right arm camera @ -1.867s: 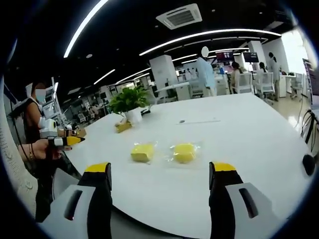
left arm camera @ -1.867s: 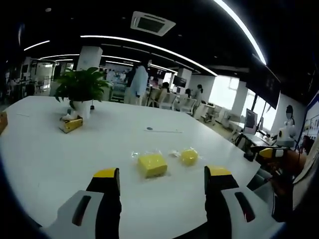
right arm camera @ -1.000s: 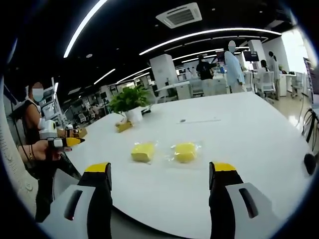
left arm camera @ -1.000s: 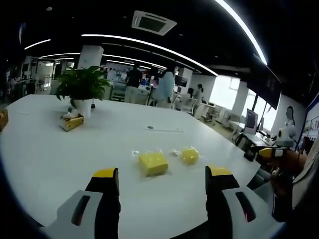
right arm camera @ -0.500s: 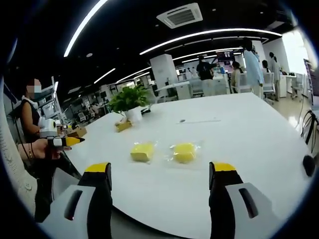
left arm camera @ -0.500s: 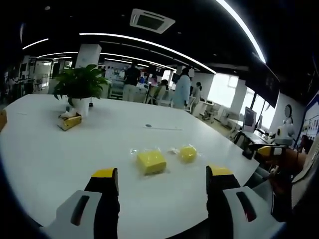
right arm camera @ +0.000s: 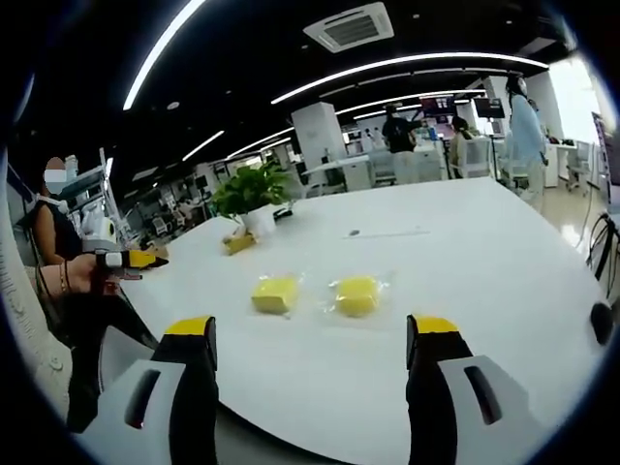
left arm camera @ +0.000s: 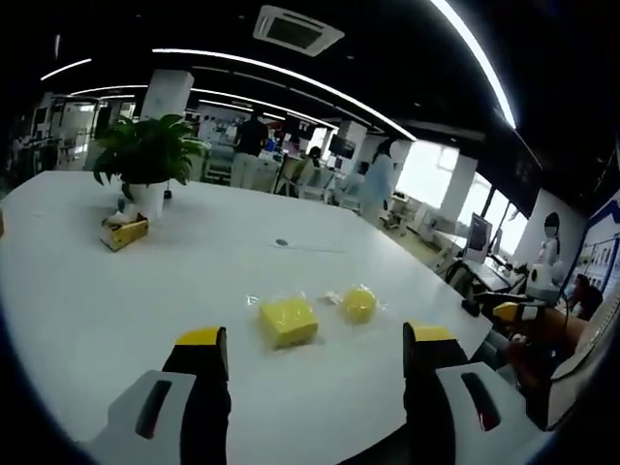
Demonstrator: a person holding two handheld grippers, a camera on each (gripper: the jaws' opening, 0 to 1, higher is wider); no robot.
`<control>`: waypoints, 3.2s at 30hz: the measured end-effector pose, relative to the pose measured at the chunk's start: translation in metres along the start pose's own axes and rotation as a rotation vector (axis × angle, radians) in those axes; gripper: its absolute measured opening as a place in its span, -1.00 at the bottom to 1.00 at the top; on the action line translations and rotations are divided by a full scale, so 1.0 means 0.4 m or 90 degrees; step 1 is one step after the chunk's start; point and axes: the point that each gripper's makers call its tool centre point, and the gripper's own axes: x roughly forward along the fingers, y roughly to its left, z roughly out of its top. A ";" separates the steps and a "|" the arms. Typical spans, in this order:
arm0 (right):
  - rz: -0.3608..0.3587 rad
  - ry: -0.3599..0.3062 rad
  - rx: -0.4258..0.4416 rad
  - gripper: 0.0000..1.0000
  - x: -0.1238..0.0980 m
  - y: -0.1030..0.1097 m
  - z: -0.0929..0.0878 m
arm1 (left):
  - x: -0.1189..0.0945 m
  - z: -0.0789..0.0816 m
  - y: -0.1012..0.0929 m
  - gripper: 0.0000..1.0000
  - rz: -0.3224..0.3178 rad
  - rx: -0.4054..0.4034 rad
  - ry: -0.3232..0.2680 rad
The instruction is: Compare the silicone blocks by pressing each to a similar depth, holding the contact briefly, and releasing to observe deformation and rebound differences across the visible hardness samples.
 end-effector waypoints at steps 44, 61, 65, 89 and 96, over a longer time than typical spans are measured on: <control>-0.028 0.056 -0.005 0.49 0.066 -0.053 -0.007 | 0.357 0.024 0.099 0.51 -0.087 -0.124 0.099; -0.050 0.080 -0.002 0.49 0.086 -0.081 -0.014 | 0.463 -0.070 0.157 0.51 -0.090 -0.164 0.157; -0.053 0.092 -0.003 0.49 0.093 -0.085 -0.020 | 0.490 -0.095 0.178 0.46 -0.089 -0.204 0.159; -0.077 0.136 -0.007 0.48 0.111 -0.105 -0.043 | 0.590 -0.176 0.231 -0.17 -0.102 -0.392 0.133; -0.080 0.145 -0.008 0.47 0.113 -0.106 -0.053 | 0.610 -0.196 0.289 -0.57 -0.098 -0.457 0.109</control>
